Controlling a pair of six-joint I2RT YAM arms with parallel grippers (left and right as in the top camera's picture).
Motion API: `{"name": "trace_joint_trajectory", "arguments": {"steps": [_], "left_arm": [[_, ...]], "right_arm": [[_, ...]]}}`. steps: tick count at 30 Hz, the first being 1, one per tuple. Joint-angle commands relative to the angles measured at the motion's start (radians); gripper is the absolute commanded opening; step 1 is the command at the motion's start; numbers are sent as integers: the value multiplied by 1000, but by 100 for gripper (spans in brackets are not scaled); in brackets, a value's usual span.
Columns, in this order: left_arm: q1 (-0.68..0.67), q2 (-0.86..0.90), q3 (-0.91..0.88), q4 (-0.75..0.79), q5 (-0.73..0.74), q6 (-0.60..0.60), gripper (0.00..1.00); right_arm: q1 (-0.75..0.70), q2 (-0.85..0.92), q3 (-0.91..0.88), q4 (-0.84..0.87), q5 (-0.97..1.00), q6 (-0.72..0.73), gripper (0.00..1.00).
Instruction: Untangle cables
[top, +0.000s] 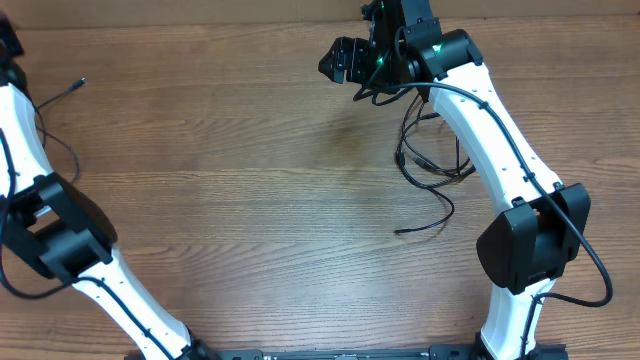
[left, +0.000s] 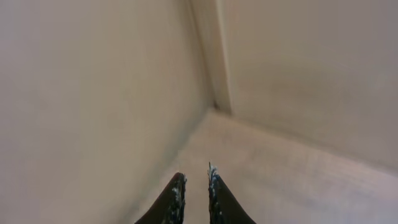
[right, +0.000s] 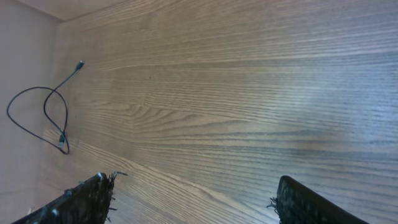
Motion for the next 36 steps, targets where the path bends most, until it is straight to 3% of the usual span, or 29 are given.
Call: {"name": "trace_joint_trajectory", "arguments": {"steps": [1,5,6,9,11,19,22,27,36], "left_arm": [[6,119,-4,-40,-30,-94,15],[-4,142,-5,-103,24,-183,17],[-8,140,-4,-112,37,-188,23],[-26,119,15,-170,55,-187,55],[-40,95,37,-220,55,-185,100],[-69,-75,105,-531,63,-222,100],[-68,-141,105,-688,130,-272,99],[-68,-221,105,-933,240,-247,100],[6,-284,96,-1152,3,-619,100]], "right_arm": [[4,-8,16,-11,2,6,83],[4,-8,15,-27,2,6,83],[4,-8,15,-27,2,6,83],[4,-8,16,-25,3,5,88],[4,-8,15,-23,3,5,91],[4,-8,15,-23,26,5,100],[4,-8,15,-15,29,5,100],[4,-8,15,-17,29,5,100],[4,-8,15,-39,29,5,100]]}}
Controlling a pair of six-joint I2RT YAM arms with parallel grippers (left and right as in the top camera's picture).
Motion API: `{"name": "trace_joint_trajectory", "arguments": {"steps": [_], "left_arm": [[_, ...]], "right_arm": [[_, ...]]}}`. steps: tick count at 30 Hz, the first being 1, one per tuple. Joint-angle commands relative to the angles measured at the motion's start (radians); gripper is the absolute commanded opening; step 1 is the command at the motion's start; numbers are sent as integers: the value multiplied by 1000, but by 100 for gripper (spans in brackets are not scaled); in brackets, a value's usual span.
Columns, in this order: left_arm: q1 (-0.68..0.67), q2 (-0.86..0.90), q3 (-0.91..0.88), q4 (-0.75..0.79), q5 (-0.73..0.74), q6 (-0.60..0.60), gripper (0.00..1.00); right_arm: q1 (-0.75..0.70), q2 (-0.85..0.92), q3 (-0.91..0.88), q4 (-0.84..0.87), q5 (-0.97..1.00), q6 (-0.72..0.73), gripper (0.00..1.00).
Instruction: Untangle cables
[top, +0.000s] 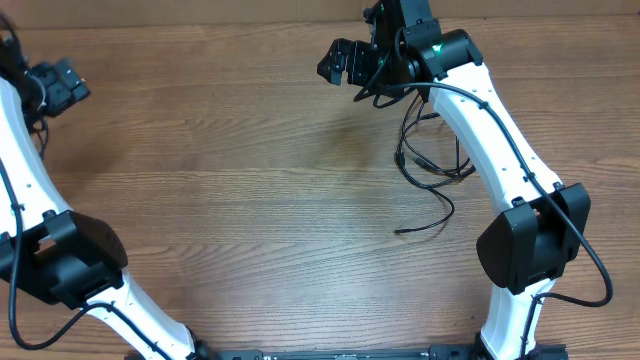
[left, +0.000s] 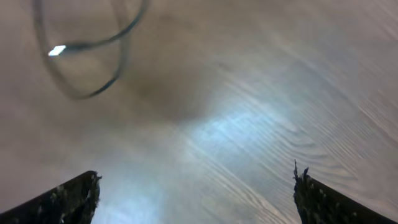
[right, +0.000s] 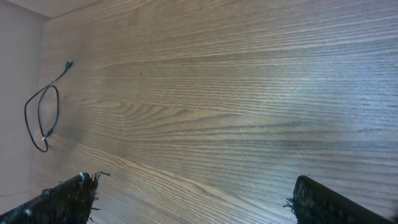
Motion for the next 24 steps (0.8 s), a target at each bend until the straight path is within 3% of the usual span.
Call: {"name": "trace_joint_trajectory", "arguments": {"steps": [1,4,9,13,21,24], "left_arm": [[61,-32,-3,-43,-149,-228,100],[107,-32,-58,-71,-216,-396,100],[179,-32,-180,-54,-211,-712,99],[223,-32,-285,19,-174,-888,97],[233,-31,-547,420,-126,-936,100],[226,-30,-639,590,-95,-936,96]], "right_arm": [[4,-8,15,-11,6,0,100],[4,-8,15,-20,6,-1,100],[4,-8,15,-22,7,-8,100],[4,-8,15,-23,24,-8,100],[4,-8,15,-22,29,-7,100],[4,-8,15,-22,29,-7,100]]}}
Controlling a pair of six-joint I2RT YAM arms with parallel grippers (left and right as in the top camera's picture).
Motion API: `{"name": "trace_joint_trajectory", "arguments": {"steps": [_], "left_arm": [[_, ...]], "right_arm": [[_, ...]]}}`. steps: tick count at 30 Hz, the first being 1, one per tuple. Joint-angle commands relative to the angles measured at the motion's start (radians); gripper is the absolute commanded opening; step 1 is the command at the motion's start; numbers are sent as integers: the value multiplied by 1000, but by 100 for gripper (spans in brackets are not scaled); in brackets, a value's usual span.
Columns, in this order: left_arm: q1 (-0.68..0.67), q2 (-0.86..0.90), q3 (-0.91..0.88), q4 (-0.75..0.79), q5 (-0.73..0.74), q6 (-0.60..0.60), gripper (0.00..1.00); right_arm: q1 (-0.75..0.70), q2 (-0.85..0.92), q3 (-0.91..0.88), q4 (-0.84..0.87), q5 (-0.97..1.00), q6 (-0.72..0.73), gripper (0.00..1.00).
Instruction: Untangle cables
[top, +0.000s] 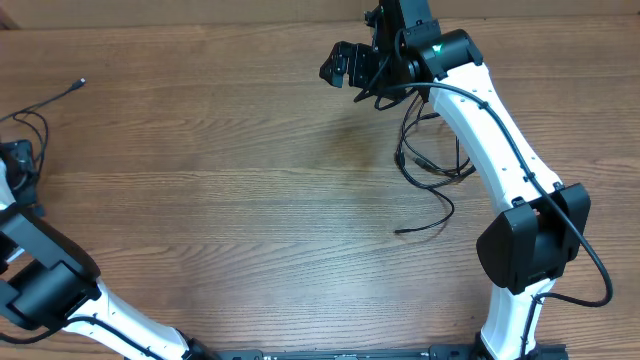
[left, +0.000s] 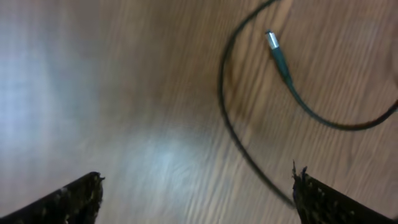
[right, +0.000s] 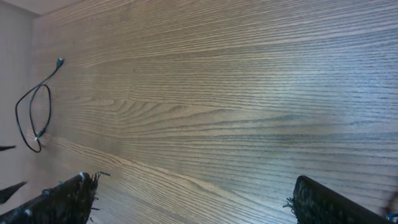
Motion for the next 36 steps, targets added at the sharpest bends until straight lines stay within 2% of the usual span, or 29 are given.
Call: {"name": "trace_joint_trajectory", "arguments": {"steps": [1,2,3,6,7,8,10,12,15,21,24,29,36], "left_arm": [[-11,-23,-91,115,52,-36,95],[-14,-23,-119,165,69,-37,92],[-18,-23,-155,231,101,-37,81],[-28,-23,-207,339,130,-37,70],[-34,-23,-222,371,127,-35,60],[-40,-23,-231,391,123,-27,45],[-55,-23,-240,431,104,5,21],[-71,-23,-241,497,94,72,5],[-105,-23,-241,710,118,233,4],[-209,2,-239,1106,124,434,4],[-267,64,-188,1194,113,499,7],[-308,254,65,1069,149,544,12],[-289,502,583,657,145,733,12]], "right_arm": [[4,-8,15,4,14,-6,100],[4,-8,15,8,14,-6,100],[4,-8,15,11,14,-6,100],[4,-8,15,10,14,-6,100],[4,-8,15,10,14,-6,100],[4,-8,15,10,14,-6,100],[4,-8,15,10,14,-6,100],[4,-8,15,10,14,-5,100],[4,-8,15,10,14,-6,100],[4,-8,15,10,14,-3,100],[4,-5,15,6,14,2,100],[5,-2,15,-51,14,1,99],[5,9,15,-83,14,2,99]]}}
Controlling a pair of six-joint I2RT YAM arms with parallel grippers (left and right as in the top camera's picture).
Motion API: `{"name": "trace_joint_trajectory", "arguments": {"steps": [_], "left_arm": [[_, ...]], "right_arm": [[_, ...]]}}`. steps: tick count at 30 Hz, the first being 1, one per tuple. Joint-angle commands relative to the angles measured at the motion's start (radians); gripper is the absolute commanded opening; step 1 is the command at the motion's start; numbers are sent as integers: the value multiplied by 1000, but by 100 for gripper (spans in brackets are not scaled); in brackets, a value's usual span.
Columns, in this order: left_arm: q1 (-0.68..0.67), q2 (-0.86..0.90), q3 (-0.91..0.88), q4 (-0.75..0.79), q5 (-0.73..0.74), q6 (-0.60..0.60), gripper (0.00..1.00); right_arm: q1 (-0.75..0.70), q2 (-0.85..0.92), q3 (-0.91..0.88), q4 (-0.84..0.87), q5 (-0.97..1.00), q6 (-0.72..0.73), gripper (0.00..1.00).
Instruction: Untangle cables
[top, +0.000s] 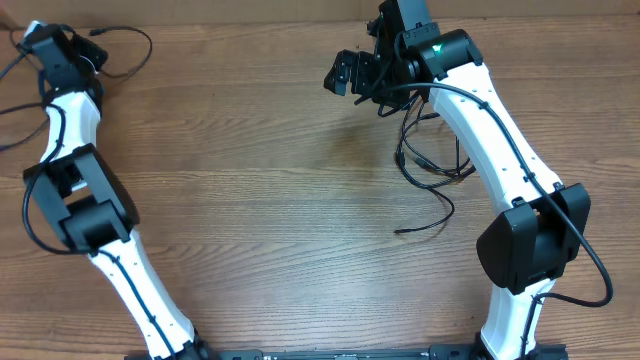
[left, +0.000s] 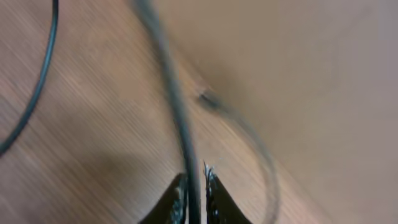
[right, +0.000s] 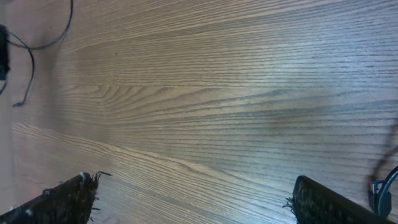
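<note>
A thin black cable (top: 147, 50) loops at the table's far left corner. My left gripper (top: 58, 48) is there, shut on it. In the left wrist view the cable (left: 174, 106) runs up out of the closed gripper (left: 194, 186), blurred. A second black cable lies in a tangled heap (top: 432, 160) at the far right. My right gripper (top: 345, 72) hovers open just left of the heap's top. Its wrist view shows the gripper (right: 202, 199) with jaws wide apart over bare wood, and the left cable (right: 31, 68) far off.
The wooden table (top: 250, 200) spans the view, with a beige wall along its far edge. A loose cable end (top: 400, 231) lies near the right arm's base link (top: 530, 245). Another strand (left: 37, 81) curves left of my left fingers.
My left gripper was open over the cable at the table's left edge. It is now shut on the cable at the far left corner, and the cable lies farther back. The right gripper barely moved.
My left gripper was first shut, facing the wall, with the left cable loose on the table. Then it was open above that cable, then open low over its plug end. Now it holds the cable at the far corner. The right gripper stayed open by the tangle.
</note>
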Motion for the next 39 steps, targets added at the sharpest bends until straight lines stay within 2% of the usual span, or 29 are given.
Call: {"name": "trace_joint_trajectory", "arguments": {"steps": [1,4,9,10,12,13,14,19,22,27,35,39], "left_arm": [[28,77,224,-97,-8,138,13],[40,123,310,-167,-16,138,13],[66,134,313,-257,-40,138,17],[72,132,315,-276,-48,138,22],[88,129,343,-343,-43,138,62],[95,127,366,-386,-31,138,76],[101,127,404,-444,-17,138,100],[112,125,627,-745,-8,146,100],[98,124,795,-903,45,146,100],[43,120,1040,-1054,191,146,100],[-158,-3,1037,-1107,208,161,100],[-298,-9,1037,-1205,210,161,100]], "right_arm": [[5,12,15,7,3,1,99],[10,24,15,23,2,2,99],[39,32,15,18,3,0,100],[43,32,15,21,4,0,100],[48,32,15,28,24,0,100],[49,32,15,29,49,0,100],[49,32,15,29,79,0,100],[29,32,15,32,149,-6,100],[-3,29,16,12,149,-3,100],[-72,-3,16,-45,142,1,100],[-251,-121,16,-199,146,2,100],[-350,-138,16,-280,153,2,100]]}}
